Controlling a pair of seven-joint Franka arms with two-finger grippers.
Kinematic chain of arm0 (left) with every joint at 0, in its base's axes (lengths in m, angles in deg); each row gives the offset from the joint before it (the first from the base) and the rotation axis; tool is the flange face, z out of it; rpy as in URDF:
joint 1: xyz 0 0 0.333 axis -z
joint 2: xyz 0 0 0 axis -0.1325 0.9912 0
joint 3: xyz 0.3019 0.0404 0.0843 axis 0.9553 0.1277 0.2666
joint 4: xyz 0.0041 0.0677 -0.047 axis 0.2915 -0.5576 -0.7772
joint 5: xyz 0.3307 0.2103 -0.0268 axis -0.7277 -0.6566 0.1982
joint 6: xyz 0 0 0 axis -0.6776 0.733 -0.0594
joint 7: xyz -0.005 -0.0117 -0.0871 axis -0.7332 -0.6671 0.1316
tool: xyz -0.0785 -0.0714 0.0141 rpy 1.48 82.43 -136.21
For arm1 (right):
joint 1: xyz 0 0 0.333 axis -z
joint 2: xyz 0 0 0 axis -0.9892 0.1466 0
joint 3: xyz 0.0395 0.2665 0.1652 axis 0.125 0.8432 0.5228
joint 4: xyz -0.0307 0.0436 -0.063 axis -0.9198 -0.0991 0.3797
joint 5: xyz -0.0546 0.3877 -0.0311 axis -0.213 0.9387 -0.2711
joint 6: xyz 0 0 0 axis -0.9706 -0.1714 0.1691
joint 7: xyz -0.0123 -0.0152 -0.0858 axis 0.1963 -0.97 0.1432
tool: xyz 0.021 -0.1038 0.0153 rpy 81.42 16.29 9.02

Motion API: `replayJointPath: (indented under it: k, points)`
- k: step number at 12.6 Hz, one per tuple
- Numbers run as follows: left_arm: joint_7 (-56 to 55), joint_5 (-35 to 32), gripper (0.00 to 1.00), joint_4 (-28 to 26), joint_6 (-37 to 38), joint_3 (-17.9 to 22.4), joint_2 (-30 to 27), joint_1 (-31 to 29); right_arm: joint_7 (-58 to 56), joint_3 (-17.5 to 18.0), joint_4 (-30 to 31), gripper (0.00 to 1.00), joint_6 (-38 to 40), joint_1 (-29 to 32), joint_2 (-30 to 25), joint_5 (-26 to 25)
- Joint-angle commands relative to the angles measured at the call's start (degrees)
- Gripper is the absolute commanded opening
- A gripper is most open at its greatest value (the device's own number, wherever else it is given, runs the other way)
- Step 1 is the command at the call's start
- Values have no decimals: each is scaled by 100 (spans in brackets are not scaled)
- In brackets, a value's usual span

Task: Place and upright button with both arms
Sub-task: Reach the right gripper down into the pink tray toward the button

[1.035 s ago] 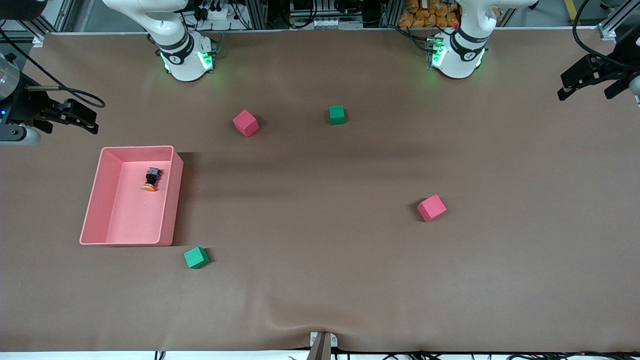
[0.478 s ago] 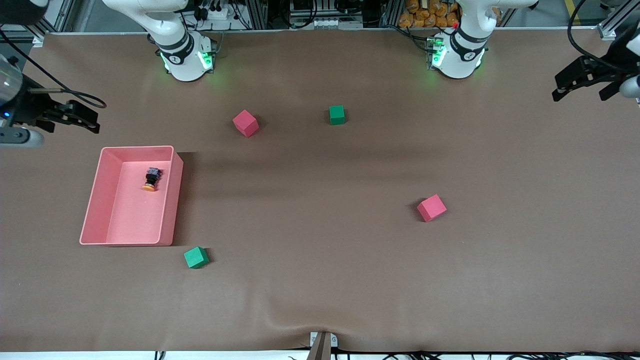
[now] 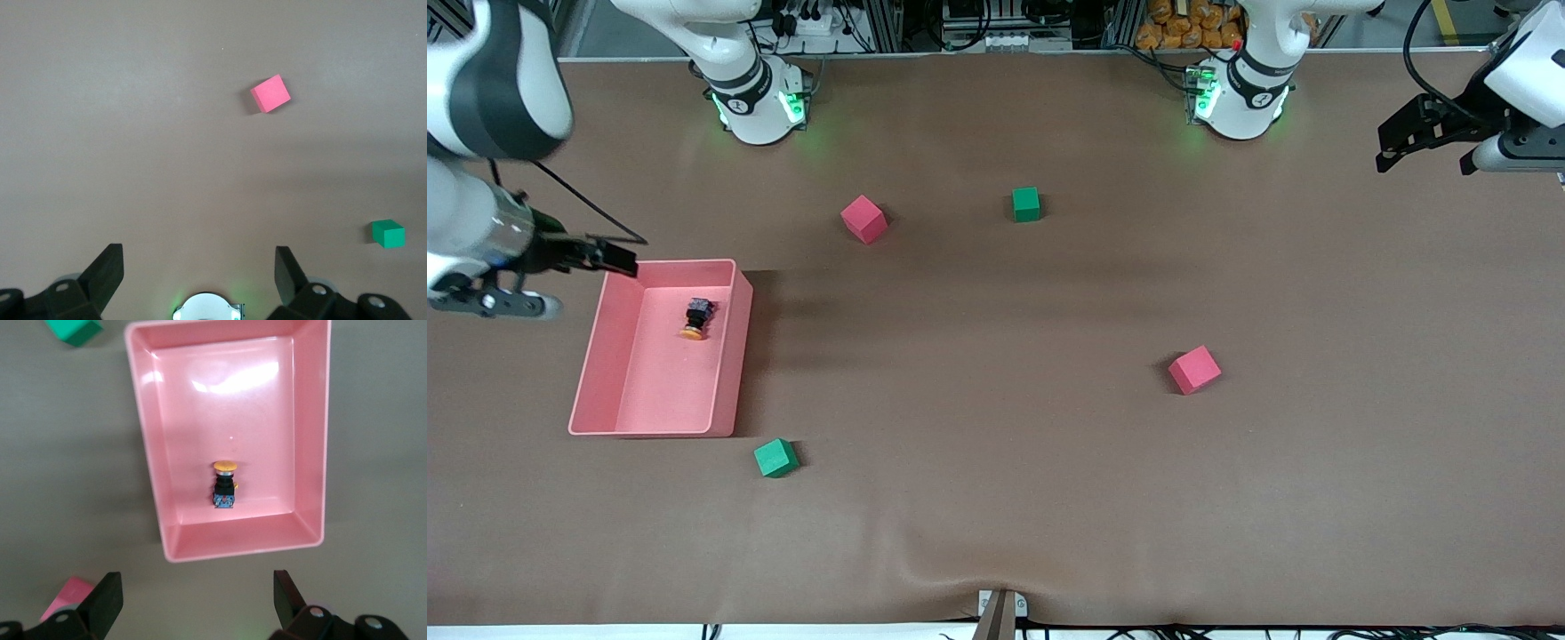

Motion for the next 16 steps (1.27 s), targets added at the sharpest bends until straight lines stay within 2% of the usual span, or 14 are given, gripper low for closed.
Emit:
replayJointPath:
  k: [1,5,8,11,16]
  points:
    - [21,-34,100,22,41,-7,-12,-13,-11,57,784,100,-821,318,211,89]
    - [21,-34,100,13,32,-16,6,-22,-90,48,1312,100,-2165,345,695,19]
    - [21,-34,100,13,41,-16,14,-31,-695,48,1900,100,-3344,486,881,10]
    - [21,-26,100,31,24,19,102,-75,-846,48,2138,100,-3434,434,925,10]
    - [91,-26,100,22,41,37,58,-110,-846,48,2832,100,-4170,434,925,10]
